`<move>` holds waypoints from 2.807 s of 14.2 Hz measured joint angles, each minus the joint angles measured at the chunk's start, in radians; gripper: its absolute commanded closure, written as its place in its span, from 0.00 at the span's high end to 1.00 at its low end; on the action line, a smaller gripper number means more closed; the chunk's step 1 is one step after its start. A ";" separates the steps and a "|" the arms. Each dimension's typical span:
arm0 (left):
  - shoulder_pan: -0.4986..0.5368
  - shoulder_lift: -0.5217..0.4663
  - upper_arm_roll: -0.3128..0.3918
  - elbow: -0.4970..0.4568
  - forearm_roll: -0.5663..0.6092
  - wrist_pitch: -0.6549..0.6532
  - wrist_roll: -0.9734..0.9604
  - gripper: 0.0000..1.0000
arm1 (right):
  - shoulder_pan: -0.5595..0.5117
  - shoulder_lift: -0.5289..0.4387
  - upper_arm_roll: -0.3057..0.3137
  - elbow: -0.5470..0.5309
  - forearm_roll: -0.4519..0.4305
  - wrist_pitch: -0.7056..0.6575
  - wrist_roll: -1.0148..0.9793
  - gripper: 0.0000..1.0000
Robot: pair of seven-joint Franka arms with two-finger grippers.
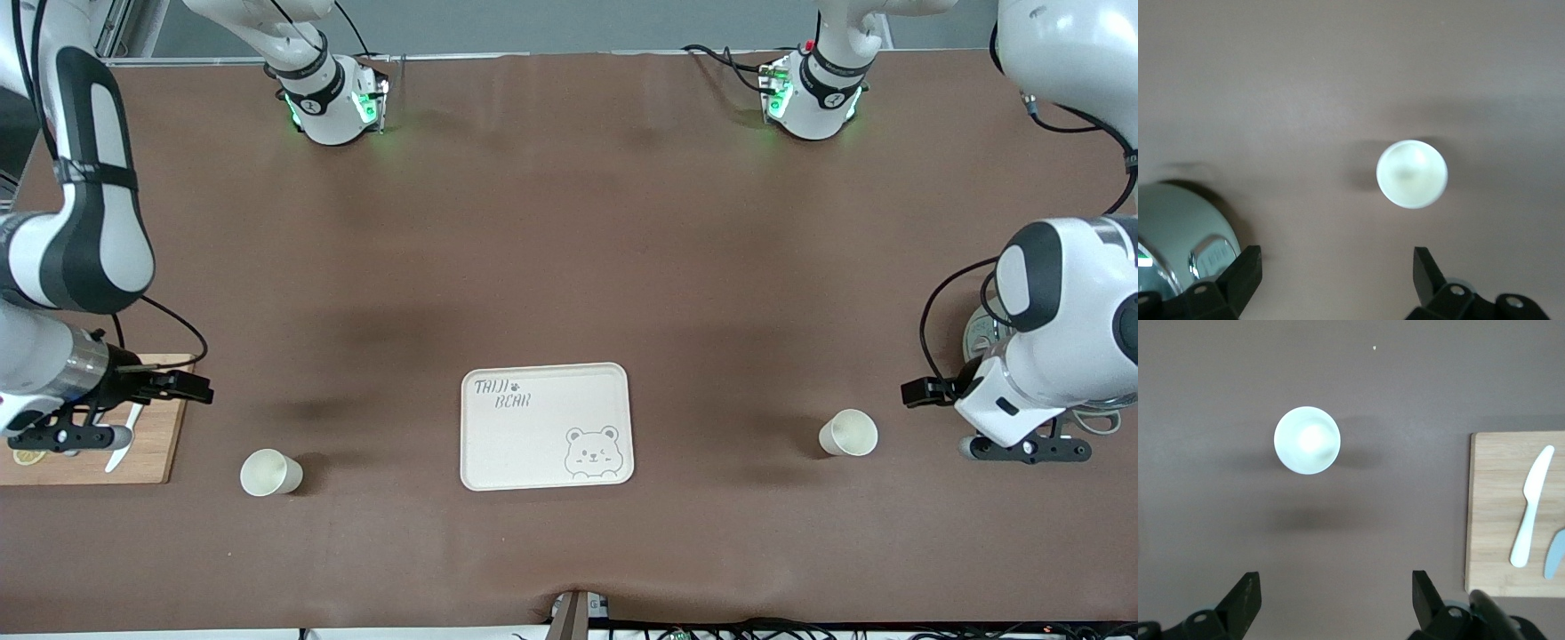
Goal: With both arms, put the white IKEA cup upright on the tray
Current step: 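Lower the right gripper to one white cup while the left gripper reaches the other, then close the right gripper on its cup while the left gripper grips its cup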
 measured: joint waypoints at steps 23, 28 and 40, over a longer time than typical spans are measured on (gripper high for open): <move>-0.001 0.251 -0.012 -0.012 -0.137 0.237 0.012 0.44 | -0.006 0.367 0.006 0.211 0.014 0.242 0.000 1.00; -0.006 0.251 -0.012 -0.026 -0.137 0.255 0.012 0.00 | -0.005 0.385 0.008 0.211 0.015 0.241 0.000 1.00; -0.007 0.244 -0.013 -0.018 -0.138 0.274 0.095 0.00 | 0.014 0.410 0.014 0.211 0.025 0.277 0.003 1.00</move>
